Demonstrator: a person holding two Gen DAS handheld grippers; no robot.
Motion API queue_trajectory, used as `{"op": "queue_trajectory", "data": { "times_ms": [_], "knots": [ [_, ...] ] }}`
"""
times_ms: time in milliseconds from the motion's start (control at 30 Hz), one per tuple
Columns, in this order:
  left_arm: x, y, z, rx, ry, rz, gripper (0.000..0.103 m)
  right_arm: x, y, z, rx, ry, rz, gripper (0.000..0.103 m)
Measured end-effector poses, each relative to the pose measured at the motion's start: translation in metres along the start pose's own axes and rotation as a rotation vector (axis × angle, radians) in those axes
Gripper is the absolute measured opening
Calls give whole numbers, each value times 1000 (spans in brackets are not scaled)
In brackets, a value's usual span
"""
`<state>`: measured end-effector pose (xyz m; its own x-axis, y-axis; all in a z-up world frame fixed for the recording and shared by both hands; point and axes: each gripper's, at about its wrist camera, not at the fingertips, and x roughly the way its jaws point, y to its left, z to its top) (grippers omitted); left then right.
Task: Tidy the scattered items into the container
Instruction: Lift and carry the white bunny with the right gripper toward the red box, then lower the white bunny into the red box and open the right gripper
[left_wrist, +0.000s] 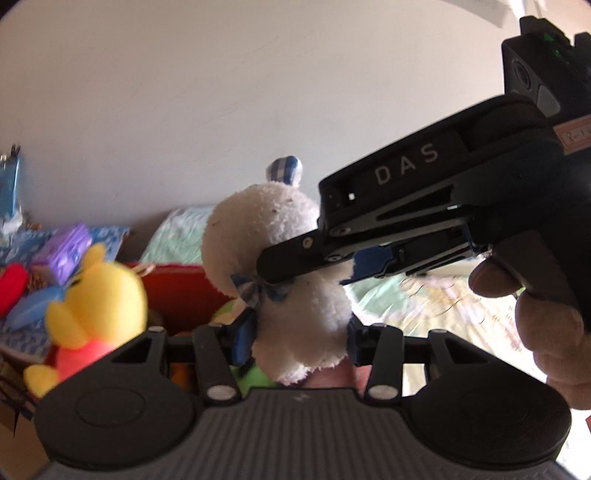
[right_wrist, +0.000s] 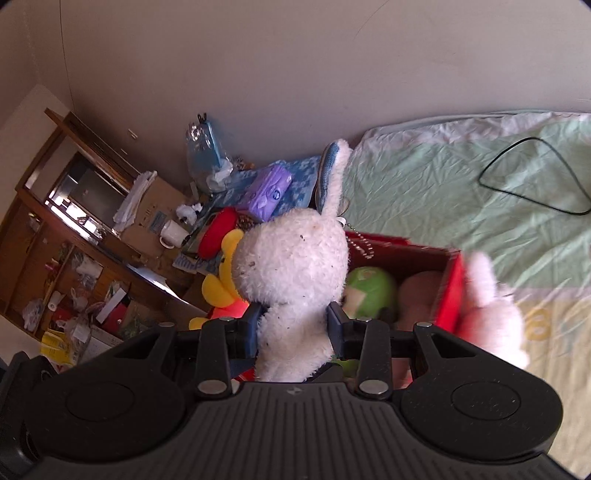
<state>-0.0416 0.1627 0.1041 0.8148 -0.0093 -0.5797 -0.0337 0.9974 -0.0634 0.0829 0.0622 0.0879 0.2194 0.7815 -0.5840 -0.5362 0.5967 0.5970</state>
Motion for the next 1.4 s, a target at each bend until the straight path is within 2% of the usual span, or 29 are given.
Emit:
{"op": "queue_trajectory", "data": {
  "times_ms": [267, 533, 767, 833, 967, 1100, 1167, 1300, 1400],
  "knots": [
    [19, 79, -16, -55, 129, -95, 47, 68, 30, -12, 79, 46, -110, 39],
    [41, 110, -31, -66, 244, -149, 48, 105, 44, -29, 140, 81, -229, 39],
    [25, 123, -35, -48, 215, -210, 49, 126, 48, -34, 167, 113, -308, 39],
    [22, 123, -35, -30, 208, -218, 41, 134, 51, -36, 164, 132, -317, 39],
    [21, 125, -36, 0, 206, -230, 36, 144, 56, -37, 150, 157, -334, 39],
    [15, 121, -36, 50, 189, -246, 36, 149, 70, -35, 32, 189, -389, 39],
    [11, 120, -37, 71, 182, -258, 32, 152, 73, -33, -12, 205, -411, 39],
    [15, 132, -38, 85, 184, -323, 31, 156, 68, -29, -28, 251, -420, 41],
    [17, 131, -43, 142, 186, -349, 31, 155, 66, -22, -15, 284, -389, 41]
  ]
}}
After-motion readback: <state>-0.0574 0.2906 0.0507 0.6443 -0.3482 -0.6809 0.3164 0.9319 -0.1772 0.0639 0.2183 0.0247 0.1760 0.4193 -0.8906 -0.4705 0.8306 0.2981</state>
